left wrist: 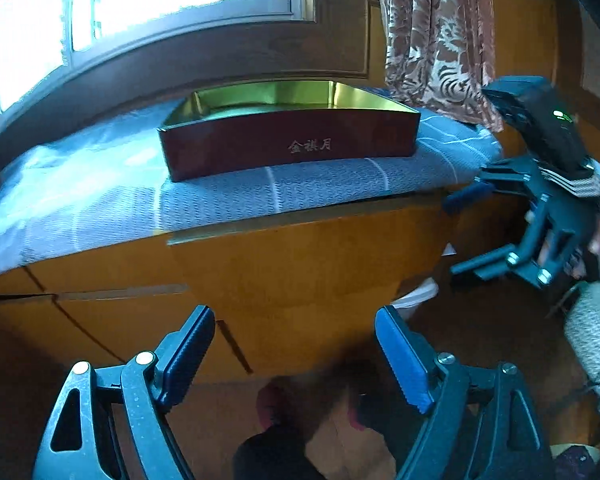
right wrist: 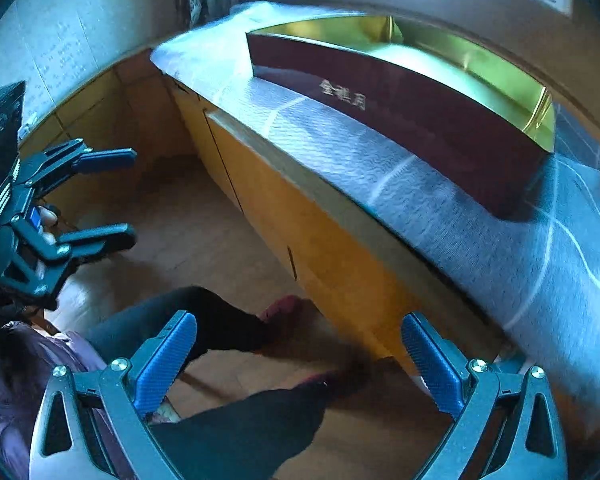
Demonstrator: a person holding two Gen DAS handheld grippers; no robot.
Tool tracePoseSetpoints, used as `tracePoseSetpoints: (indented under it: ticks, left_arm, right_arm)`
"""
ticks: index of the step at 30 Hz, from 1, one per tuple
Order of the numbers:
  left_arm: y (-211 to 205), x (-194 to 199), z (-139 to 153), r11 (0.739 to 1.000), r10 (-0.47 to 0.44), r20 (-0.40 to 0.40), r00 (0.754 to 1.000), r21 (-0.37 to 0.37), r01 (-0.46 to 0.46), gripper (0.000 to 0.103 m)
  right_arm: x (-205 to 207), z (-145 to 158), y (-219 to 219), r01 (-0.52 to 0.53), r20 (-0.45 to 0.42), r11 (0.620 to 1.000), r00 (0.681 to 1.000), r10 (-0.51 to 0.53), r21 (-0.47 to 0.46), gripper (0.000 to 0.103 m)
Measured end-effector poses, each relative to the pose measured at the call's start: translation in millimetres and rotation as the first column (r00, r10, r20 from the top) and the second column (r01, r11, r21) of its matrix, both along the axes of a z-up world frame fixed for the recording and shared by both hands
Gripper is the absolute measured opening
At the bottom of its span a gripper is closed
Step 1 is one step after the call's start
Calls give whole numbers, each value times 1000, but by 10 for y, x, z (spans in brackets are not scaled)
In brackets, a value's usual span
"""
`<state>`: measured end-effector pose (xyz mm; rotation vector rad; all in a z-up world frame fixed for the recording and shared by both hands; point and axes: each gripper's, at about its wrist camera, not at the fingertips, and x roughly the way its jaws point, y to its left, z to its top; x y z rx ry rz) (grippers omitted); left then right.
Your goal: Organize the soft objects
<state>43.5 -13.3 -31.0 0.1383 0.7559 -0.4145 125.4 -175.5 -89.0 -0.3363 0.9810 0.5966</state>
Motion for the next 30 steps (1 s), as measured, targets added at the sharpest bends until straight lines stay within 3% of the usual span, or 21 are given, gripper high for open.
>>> tracePoseSetpoints:
  ticks: [3,6,9,11,15,21,24,30]
  left_arm:
    - [78,92,-29,996,-59,-44,997,-73,56,89]
    - [157,204,-57,988,-111,-79,991,-113,102,103]
    - [177,294,-74,975,-184,-108,977,-145,168,103]
    - [141,359,-128,962,-252,-162,954,-148,229,103]
    - [96,450,-204,953,-300,-177,937,-97,286,100]
    - [-20,588,-133,914,-406,-154,901,-80,398,96]
    - [-80,682,-72,901,-434,-152,888,-85,425,91]
    - [-202,965,-14,862,-505,-170,846,-60,503,92]
  right_arm:
    - [131,30,-1,-44,-31,999,999,44,-4,103]
    - [210,51,-64,-66,-58,998,996,66,-8,103]
    - [331,52,-52,-80,-72,997,994,78,-25,103]
    - [421,47,-13,-101,-94,995,991,99,-16,103]
    - [560,43,54,-145,-128,989,982,138,-40,103]
    - [741,-160,265,-225,-183,963,963,197,-148,103]
    - [781,-171,324,-257,-207,953,953,222,-162,103]
    - [644,-172,325,-307,-241,929,936,256,-208,103]
